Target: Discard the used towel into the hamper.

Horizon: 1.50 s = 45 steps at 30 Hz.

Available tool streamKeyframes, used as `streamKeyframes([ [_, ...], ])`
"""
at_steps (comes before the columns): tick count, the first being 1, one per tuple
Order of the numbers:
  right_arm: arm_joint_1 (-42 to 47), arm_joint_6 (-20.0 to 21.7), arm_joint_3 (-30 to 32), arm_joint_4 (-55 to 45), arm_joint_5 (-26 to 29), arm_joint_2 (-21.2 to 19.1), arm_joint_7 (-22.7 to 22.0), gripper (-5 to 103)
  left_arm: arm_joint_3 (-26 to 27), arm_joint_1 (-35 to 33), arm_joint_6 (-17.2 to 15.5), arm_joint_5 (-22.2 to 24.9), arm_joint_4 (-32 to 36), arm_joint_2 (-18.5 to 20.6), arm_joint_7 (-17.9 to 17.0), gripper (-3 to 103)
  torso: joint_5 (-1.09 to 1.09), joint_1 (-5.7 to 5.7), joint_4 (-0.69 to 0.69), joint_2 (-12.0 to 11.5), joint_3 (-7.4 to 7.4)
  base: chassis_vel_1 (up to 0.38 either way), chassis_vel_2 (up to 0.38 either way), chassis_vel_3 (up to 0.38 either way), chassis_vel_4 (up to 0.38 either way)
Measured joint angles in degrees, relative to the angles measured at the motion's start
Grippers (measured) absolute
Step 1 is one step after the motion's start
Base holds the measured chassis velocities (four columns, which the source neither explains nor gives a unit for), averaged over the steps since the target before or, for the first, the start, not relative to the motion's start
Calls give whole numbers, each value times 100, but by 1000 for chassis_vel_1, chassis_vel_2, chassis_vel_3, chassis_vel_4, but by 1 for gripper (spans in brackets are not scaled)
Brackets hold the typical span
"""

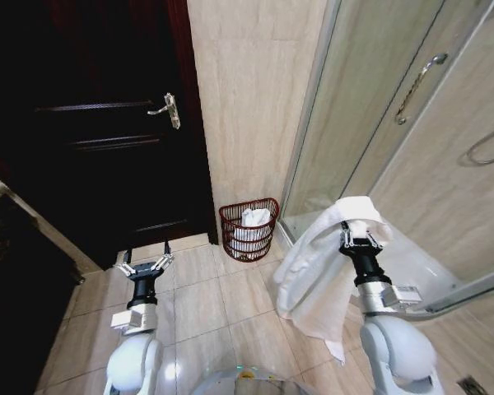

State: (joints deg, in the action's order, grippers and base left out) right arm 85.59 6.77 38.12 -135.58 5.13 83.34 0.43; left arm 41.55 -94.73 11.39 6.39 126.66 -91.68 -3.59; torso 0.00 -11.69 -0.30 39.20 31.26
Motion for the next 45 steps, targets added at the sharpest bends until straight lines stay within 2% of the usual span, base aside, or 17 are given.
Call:
streamKeyframes([
  [11, -16, 49, -14, -90, 44, -5, 19, 14, 29, -11, -156, 148, 254, 88, -17, 100, 0, -124, 0, 292, 168, 0, 0, 0, 0],
  [21, 30, 49, 22, -116, 119, -10, -1, 14, -14, -68, -141, 149, 289, 30, -19, 100, 0, -217, 1, 511, 293, 0, 0, 0, 0],
  [29, 22, 138, -80, -165, -54, 78, -2, 14, -33, 6, -110, 202, 225, -21, -47, 100, 0, -311, 1, 723, 411, 0, 0, 0, 0],
  [45, 3, 219, 11, -255, -91, 21, -74, 14, -19, 94, -97, 346, 75, 60, -26, 100, 0, -485, 0, 1131, 646, 0, 0, 0, 0],
])
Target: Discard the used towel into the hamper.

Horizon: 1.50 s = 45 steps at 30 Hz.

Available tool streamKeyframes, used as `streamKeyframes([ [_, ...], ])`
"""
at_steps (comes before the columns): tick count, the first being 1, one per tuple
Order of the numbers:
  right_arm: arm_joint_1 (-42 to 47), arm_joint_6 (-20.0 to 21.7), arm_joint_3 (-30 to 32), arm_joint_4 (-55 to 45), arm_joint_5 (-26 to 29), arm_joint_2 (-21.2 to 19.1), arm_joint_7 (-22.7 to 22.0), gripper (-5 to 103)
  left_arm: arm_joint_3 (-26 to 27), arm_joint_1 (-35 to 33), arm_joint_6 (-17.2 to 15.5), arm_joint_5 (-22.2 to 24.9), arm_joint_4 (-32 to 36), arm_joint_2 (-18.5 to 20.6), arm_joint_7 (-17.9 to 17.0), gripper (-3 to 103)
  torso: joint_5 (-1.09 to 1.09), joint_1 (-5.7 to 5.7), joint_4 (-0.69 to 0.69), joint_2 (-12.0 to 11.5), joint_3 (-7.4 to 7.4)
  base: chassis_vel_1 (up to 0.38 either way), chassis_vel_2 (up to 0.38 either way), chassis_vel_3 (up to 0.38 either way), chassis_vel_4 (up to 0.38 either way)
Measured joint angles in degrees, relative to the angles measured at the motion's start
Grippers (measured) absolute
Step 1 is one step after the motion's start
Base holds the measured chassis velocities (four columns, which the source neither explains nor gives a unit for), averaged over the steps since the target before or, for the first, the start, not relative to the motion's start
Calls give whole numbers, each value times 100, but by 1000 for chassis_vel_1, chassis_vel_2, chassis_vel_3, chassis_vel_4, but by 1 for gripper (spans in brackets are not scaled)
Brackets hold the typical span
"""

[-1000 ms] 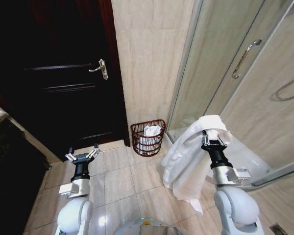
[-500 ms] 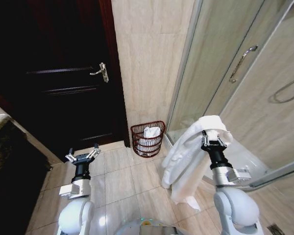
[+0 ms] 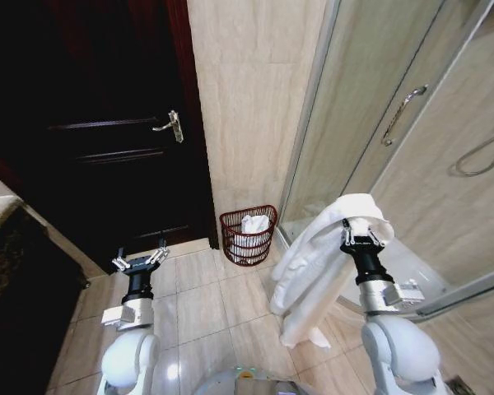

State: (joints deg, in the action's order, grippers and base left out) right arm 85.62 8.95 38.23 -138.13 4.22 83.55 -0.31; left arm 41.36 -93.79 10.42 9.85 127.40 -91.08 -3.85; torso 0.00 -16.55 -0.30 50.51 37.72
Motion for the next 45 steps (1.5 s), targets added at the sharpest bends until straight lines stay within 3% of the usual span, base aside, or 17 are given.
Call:
streamKeyframes([
  [45, 95, -74, 4, -48, -82, 48, 39, 14, -32, -86, 99, -102, -9, -59, 21, 100, 0, -544, 0, 1223, 678, 0, 0, 0, 0],
])
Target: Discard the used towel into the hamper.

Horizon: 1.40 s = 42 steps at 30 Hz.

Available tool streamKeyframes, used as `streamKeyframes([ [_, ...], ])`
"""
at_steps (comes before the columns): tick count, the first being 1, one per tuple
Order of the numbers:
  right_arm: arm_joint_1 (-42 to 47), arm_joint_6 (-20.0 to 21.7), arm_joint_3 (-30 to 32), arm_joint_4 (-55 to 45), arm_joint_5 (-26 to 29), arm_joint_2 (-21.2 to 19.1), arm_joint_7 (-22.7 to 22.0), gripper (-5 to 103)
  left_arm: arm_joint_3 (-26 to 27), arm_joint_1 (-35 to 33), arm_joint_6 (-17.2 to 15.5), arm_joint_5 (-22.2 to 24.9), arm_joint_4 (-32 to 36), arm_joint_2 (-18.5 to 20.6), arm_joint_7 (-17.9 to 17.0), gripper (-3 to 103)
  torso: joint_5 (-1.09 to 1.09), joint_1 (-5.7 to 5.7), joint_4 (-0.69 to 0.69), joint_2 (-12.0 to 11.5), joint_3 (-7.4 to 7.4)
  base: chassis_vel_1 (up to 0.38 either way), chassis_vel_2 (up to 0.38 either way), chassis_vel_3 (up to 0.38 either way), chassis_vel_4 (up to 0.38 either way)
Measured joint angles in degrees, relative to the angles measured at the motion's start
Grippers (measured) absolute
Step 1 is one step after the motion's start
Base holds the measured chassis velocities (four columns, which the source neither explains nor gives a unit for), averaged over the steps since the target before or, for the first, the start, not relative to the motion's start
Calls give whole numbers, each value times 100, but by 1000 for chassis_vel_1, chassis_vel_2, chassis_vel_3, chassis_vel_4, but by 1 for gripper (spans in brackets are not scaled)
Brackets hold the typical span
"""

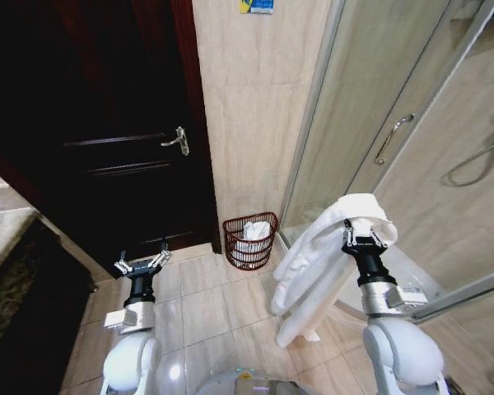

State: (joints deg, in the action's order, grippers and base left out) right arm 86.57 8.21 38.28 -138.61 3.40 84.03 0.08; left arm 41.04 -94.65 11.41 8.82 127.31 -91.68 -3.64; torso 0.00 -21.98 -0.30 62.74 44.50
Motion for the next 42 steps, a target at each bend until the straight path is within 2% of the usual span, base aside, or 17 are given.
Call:
streamKeyframes([
  [32, -65, 42, -47, -44, -4, -7, 62, 14, 12, -17, 13, 16, -7, -1, -3, 100, 0, -431, 0, 952, 521, 0, 0, 0, 0],
  [37, -210, 115, -113, -23, 59, -66, 54, 14, 19, -66, 44, 24, -15, 11, -2, 100, 1, -475, 0, 1053, 577, 0, 0, 0, 0],
  [41, -587, 323, -123, 98, 243, -220, 51, 14, 20, -101, 106, 0, -15, -7, 13, 100, 0, -481, -2, 1065, 584, 0, 0, 0, 0],
  [42, -942, 465, -131, 213, 432, -386, 31, 14, 30, -107, 182, -28, -40, -36, 18, 100, -1, -481, -2, 1065, 584, 0, 0, 0, 0],
])
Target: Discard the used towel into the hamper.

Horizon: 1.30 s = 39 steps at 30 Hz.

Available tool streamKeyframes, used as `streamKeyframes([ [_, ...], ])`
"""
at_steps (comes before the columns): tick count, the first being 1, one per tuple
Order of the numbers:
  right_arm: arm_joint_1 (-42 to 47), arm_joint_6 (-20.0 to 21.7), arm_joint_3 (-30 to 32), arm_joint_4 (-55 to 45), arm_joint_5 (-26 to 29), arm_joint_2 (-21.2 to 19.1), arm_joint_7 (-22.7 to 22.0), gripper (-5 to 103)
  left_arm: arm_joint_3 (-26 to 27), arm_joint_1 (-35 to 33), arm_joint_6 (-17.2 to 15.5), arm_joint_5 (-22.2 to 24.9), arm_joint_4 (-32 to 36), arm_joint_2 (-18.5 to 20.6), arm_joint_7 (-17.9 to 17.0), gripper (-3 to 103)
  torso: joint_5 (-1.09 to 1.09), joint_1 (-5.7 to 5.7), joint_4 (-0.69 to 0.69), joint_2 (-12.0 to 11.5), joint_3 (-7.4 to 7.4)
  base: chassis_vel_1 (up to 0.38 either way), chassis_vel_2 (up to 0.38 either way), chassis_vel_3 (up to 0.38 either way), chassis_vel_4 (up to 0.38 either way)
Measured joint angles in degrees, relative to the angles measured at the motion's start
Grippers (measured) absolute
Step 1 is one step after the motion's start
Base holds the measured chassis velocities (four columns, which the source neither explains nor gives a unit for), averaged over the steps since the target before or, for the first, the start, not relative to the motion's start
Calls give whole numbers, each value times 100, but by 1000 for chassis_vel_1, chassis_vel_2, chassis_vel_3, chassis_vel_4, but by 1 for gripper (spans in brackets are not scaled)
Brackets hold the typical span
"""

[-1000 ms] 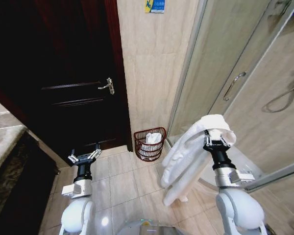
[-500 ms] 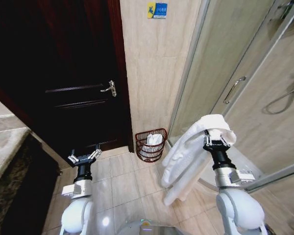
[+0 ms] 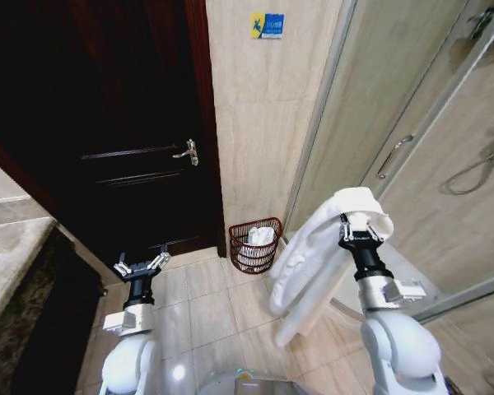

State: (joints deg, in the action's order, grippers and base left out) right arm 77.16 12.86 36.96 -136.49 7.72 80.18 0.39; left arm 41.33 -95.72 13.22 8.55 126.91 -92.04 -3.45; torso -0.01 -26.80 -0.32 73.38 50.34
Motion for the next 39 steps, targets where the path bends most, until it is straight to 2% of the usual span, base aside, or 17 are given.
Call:
streamKeyframes([
  [3, -315, 108, -18, 108, 228, -209, -12, 14, 29, -27, 75, -24, -31, -7, 5, 100, 0, 0, 0, -3, -2, 0, 0, 0, 0],
  [8, -1209, 219, -54, 538, 961, -767, 64, 14, 156, -197, 487, -186, -234, -13, 6, 100, 1, 9, 0, -23, -13, 0, 0, 0, 0],
  [17, -2365, 352, -354, 1201, 1590, -1160, 183, 14, 193, -335, 833, -573, -505, -11, -63, 100, -1, 20, 3, -45, -25, 0, 0, 0, 0],
  [27, -4637, 691, -1070, 2483, 1925, -1263, 102, 14, 102, -373, 814, -743, -553, -10, -99, 100, 0, 27, 0, -63, -34, 0, 0, 0, 0],
  [29, -4764, 711, -1122, 2569, 1945, -1271, 87, 14, 100, -366, 804, -746, -557, -11, -99, 100, -1, 27, 1, -64, -34, 0, 0, 0, 0],
  [31, -5433, 894, -1352, 2994, 2066, -1289, 41, 14, 96, -325, 742, -751, -571, -10, -101, 100, 3, 29, 1, -67, -37, 0, 0, 0, 0],
  [33, -5575, 947, -1399, 3073, 2096, -1286, 25, 14, 96, -315, 727, -752, -573, -10, -101, 100, 1, 30, 1, -68, -38, 0, 0, 0, 0],
  [35, -6149, 1100, -1611, 3413, 2190, -1232, -67, 14, 101, -257, 660, -756, -585, -10, -102, 100, 3, 31, 1, -70, -40, 0, 0, 0, 0],
  [39, -6513, 1119, -1776, 3671, 2191, -1185, -79, 14, 101, -225, 637, -759, -608, -11, -103, 100, 0, 32, 1, -74, -40, 0, 0, 0, 0],
])
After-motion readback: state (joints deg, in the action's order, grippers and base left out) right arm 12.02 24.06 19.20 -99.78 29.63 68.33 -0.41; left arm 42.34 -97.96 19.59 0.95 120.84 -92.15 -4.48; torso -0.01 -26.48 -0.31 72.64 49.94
